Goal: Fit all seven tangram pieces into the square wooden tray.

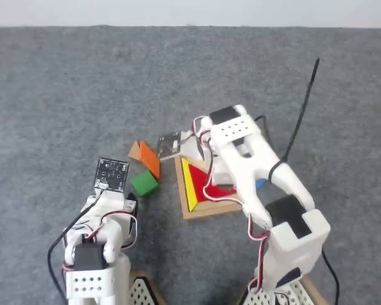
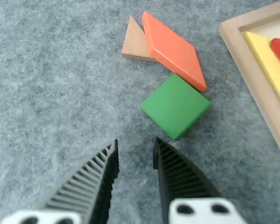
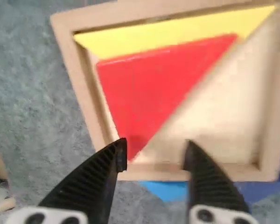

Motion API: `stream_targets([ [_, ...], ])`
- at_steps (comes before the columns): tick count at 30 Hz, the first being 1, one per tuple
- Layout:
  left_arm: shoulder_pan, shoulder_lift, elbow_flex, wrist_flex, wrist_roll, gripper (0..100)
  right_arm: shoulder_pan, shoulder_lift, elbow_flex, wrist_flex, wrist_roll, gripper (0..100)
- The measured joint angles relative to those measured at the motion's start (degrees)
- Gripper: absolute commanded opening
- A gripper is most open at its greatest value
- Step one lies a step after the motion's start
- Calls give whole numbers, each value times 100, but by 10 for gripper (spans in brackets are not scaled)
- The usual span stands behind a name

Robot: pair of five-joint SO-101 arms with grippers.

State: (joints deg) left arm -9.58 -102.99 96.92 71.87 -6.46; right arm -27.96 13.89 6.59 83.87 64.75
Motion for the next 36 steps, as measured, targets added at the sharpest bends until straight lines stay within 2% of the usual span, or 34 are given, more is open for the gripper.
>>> stream_targets([
  [7,0,0,0,0,0,120,440,-9,-475,176,-747,303],
  [9,0,0,0,0,0,120,466,-141,-316,158,-1169,303],
  [13,9,0,0,0,0,120,431,-1204,993,-914,-2136,303],
  [15,9,0,0,0,0,120,431,-1996,1987,-1635,-2391,303],
  [18,9,0,0,0,0,120,176,-2866,3305,-2286,-2488,303],
  [21,9,0,0,0,0,120,141,-2954,3745,-2382,-2523,303],
  [29,9,0,0,0,0,120,132,-2198,3719,-2778,-2593,303],
  [36,9,0,0,0,0,120,149,-1345,2848,-2875,-2708,303],
])
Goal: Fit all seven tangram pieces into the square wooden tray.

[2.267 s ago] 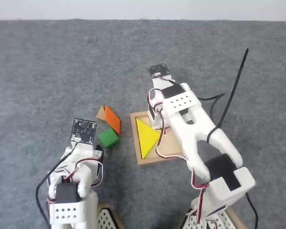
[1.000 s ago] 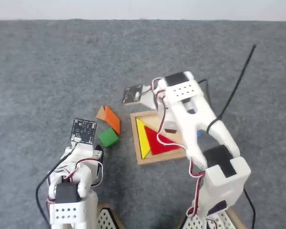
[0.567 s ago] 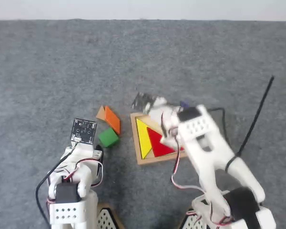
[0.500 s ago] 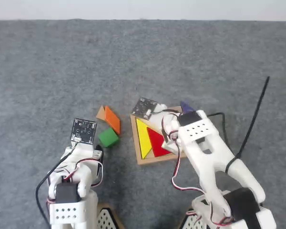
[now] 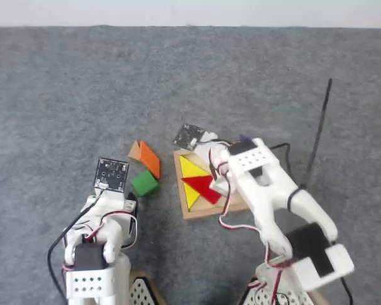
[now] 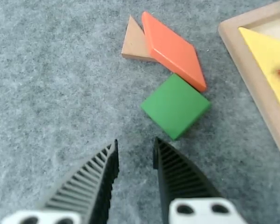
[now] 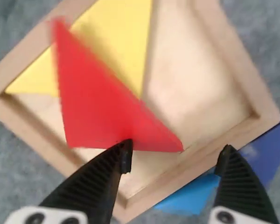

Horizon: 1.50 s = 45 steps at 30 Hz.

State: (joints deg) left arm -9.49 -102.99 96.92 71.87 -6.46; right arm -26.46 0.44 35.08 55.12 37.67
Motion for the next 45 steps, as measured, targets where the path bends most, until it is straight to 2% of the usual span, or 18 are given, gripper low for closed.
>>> stream_targets([
  [11,-9,0,0,0,0,120,387,1046,-1064,62,-53,303],
  [15,-9,0,0,0,0,120,466,1257,-1354,62,-334,303],
  [21,-18,0,0,0,0,120,624,1081,-1284,158,-712,303],
  [26,-9,0,0,0,0,120,642,9,-475,220,-941,303],
  [31,-9,0,0,0,0,120,229,-1538,607,158,-993,303],
  [34,-9,0,0,0,0,120,-176,-1881,879,-9,-993,303],
  [38,-9,0,0,0,0,120,-536,-1688,835,-176,-1090,303],
  [45,0,0,0,0,0,120,-598,-202,-185,-378,-1371,303],
])
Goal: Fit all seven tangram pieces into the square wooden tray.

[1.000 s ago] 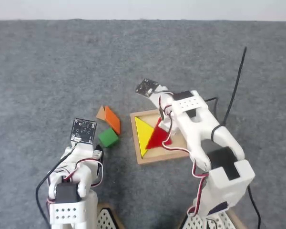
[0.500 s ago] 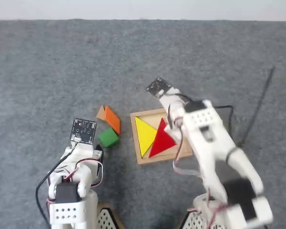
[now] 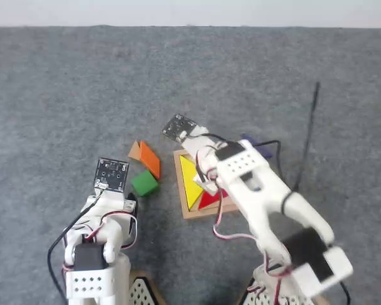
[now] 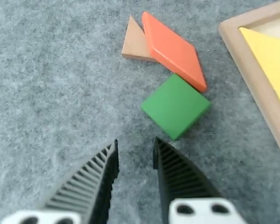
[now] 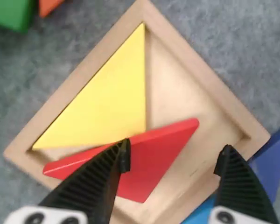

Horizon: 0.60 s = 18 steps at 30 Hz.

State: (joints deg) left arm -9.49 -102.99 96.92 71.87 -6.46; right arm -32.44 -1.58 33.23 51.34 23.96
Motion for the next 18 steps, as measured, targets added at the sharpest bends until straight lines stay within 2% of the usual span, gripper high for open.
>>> stream_targets([
  [4,0,0,0,0,0,120,88,607,-642,-44,-281,303],
  [10,-9,0,0,0,0,120,905,1090,-1134,-53,-712,303],
  [18,0,0,0,0,0,120,1345,1213,-1222,-44,-1178,303],
])
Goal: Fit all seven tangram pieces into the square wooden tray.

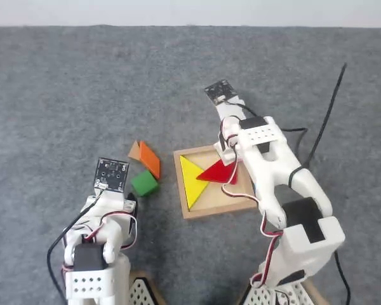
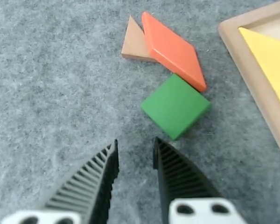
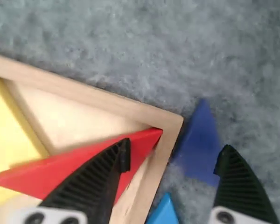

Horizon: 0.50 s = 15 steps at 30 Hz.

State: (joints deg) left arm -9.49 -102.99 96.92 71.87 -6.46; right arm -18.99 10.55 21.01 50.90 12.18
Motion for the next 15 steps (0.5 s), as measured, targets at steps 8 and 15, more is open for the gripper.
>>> stream_targets([
  [8,0,0,0,0,0,120,-132,-1222,800,-220,-316,303],
  [15,-9,0,0,0,0,120,-457,-2479,2145,-35,-273,303],
])
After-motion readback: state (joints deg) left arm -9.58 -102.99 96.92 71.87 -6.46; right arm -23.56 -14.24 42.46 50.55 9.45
